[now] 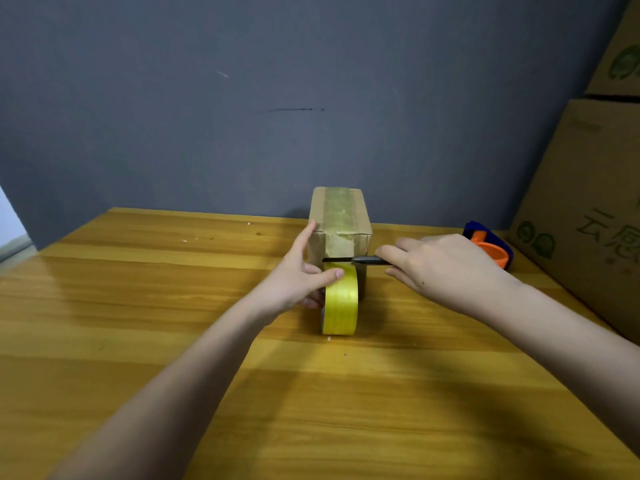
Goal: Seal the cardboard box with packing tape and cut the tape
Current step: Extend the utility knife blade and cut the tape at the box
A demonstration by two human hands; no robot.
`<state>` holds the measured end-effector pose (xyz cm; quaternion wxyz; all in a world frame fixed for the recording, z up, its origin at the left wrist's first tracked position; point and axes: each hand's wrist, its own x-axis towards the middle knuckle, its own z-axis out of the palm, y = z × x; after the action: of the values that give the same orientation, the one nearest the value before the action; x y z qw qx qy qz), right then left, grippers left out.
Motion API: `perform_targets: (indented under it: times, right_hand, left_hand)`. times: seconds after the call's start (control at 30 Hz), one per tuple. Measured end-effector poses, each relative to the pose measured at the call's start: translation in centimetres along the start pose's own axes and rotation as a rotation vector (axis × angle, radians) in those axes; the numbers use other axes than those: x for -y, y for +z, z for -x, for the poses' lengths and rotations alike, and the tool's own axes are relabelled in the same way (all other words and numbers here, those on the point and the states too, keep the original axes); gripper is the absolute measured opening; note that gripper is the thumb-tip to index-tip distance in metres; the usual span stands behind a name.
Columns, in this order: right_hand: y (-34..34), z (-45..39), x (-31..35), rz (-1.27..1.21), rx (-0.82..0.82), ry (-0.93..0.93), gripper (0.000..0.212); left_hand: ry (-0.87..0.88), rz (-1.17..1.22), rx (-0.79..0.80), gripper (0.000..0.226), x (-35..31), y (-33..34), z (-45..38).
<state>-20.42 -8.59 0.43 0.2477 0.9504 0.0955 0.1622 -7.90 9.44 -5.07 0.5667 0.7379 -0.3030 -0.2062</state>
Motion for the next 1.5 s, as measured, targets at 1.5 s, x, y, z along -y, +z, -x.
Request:
perform_targets:
  times: [1.5]
  right_hand:
    - [3.6, 6.9, -0.4, -1.284, -0.015, 0.804, 0.025]
  left_hand:
    - [0.089, -0.133, -0.284, 0.026, -0.6, 6.2, 1.1]
